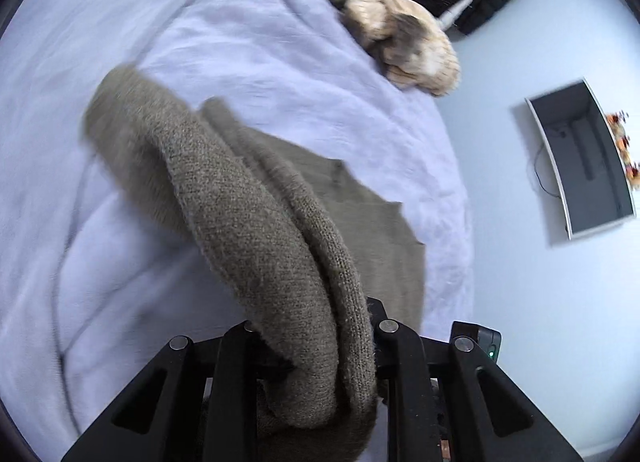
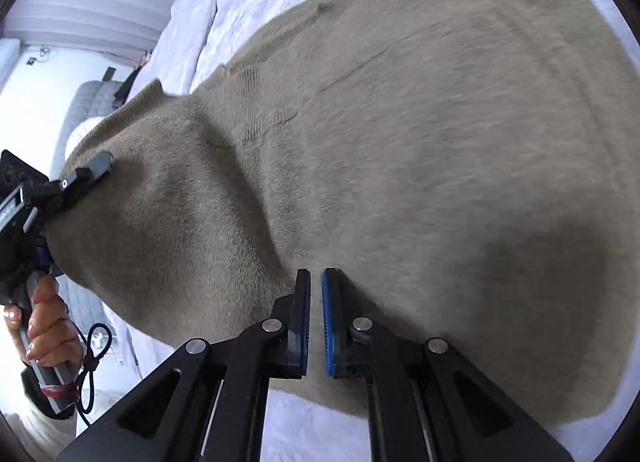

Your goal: Fold small clothes

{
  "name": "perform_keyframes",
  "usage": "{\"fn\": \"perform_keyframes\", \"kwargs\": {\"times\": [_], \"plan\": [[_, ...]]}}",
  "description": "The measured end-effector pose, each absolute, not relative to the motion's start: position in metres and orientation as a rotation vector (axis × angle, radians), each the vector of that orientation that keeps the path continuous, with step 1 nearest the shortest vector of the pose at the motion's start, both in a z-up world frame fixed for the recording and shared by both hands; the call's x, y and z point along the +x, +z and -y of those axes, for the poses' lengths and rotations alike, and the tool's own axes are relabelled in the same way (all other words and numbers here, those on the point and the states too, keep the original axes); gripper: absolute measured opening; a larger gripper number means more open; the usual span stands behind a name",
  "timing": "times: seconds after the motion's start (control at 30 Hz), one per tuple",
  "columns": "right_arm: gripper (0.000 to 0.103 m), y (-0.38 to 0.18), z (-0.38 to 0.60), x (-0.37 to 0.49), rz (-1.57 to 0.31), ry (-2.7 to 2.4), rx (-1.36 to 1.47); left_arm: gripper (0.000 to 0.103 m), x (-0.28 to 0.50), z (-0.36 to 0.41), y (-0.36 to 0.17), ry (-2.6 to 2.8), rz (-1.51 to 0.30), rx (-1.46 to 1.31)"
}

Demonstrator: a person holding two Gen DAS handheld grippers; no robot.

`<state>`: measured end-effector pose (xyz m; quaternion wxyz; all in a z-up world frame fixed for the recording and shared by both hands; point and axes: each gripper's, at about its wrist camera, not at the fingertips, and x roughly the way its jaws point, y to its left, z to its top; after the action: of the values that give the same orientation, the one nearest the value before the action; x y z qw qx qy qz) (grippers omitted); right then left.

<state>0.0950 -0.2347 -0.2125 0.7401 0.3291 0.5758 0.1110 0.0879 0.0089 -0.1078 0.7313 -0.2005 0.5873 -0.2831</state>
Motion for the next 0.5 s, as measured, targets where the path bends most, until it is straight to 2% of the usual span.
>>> {"fn": "perform_keyframes", "kwargs": {"times": [0.13, 0.27, 0.4, 0.43, 0.47, 0.5], "plan": [[0.010, -0.200, 0.278, 0.073, -1.175, 0.228, 0.832, 0.023, 0.078, 0.077, -0.098, -0.727, -1.300, -0.328], [0.010, -0.215, 0.322, 0.054, -1.150, 0.167, 0.959, 0.023, 0.058, 0.158, -0.118, -0.832, -1.341, -0.192], [0.010, -0.242, 0.350, 0.034, -1.135, 0.175, 1.127, 0.025, 0.033, 0.188, -0.137, -0.792, -1.366, 0.001], [0.010, -0.246, 0.353, 0.030, -1.127, 0.179, 1.159, 0.028, 0.030, 0.185, -0.134, -0.793, -1.356, 0.010], [0.010, -0.250, 0.356, 0.027, -1.113, 0.183, 1.190, 0.043, 0.030, 0.181, -0.131, -0.799, -1.353, 0.000], [0.011, -0.252, 0.360, 0.024, -1.092, 0.187, 1.220, 0.065, 0.030, 0.173, -0.125, -0.803, -1.344, -0.028]]}}
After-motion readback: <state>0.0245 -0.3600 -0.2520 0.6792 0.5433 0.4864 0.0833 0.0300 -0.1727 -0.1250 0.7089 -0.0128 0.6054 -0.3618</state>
